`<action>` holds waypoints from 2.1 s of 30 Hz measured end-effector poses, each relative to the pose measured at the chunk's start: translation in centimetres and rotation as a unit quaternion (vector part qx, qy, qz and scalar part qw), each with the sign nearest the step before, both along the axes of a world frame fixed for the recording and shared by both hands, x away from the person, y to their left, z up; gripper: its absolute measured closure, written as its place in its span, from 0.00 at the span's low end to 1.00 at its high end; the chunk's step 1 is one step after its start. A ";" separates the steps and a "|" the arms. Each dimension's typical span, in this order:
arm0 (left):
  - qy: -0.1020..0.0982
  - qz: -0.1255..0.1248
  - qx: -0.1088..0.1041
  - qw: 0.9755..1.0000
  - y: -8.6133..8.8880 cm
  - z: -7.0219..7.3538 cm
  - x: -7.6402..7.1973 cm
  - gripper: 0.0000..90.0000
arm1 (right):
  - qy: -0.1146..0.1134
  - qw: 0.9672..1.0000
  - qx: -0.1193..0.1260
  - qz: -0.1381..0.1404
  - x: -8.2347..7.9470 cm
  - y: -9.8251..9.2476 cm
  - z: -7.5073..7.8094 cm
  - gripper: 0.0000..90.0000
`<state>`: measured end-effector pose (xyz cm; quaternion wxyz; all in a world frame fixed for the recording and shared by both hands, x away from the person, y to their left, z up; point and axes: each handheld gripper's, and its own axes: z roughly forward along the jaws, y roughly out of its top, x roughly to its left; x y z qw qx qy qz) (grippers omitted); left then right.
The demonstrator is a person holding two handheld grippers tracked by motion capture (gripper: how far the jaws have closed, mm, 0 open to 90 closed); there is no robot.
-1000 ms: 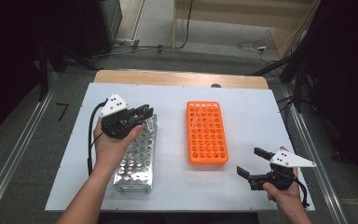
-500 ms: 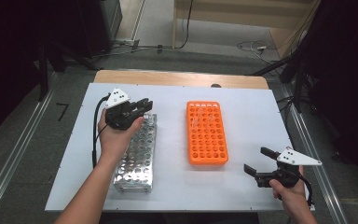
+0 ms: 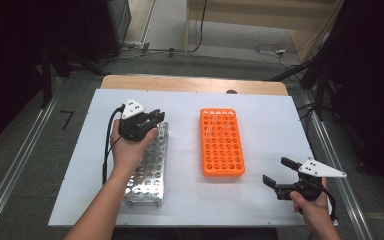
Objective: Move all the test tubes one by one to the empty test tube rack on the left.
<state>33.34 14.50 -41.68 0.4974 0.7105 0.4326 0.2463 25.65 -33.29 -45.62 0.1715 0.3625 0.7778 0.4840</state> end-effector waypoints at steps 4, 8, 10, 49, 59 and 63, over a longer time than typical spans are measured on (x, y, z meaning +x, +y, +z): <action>0.018 0.008 0.007 1.000 -0.3 -0.7 0.1 0.84 | 0.000 1.000 0.000 0.001 0.0 0.1 0.0 0.02; 0.035 0.015 0.010 0.999 -0.4 -1.1 0.2 0.84 | 0.001 1.000 0.000 0.001 0.1 0.1 -0.1 0.02; 0.043 0.016 0.018 0.999 -0.6 -1.3 0.2 0.84 | 0.002 1.000 -0.001 0.001 0.1 0.1 0.0 0.02; 0.010 -0.051 -0.080 0.995 1.7 -0.3 -9.9 0.05 | 0.012 1.000 -0.018 0.010 0.6 3.3 1.3 0.03; 0.002 -0.053 -0.095 0.994 2.8 -1.0 -11.5 0.00 | 0.006 1.000 -0.019 0.024 1.6 4.7 2.5 0.03; 0.000 -0.056 -0.095 0.994 3.1 -1.4 -12.1 0.00 | 0.006 0.999 -0.016 0.029 2.2 5.5 2.7 0.03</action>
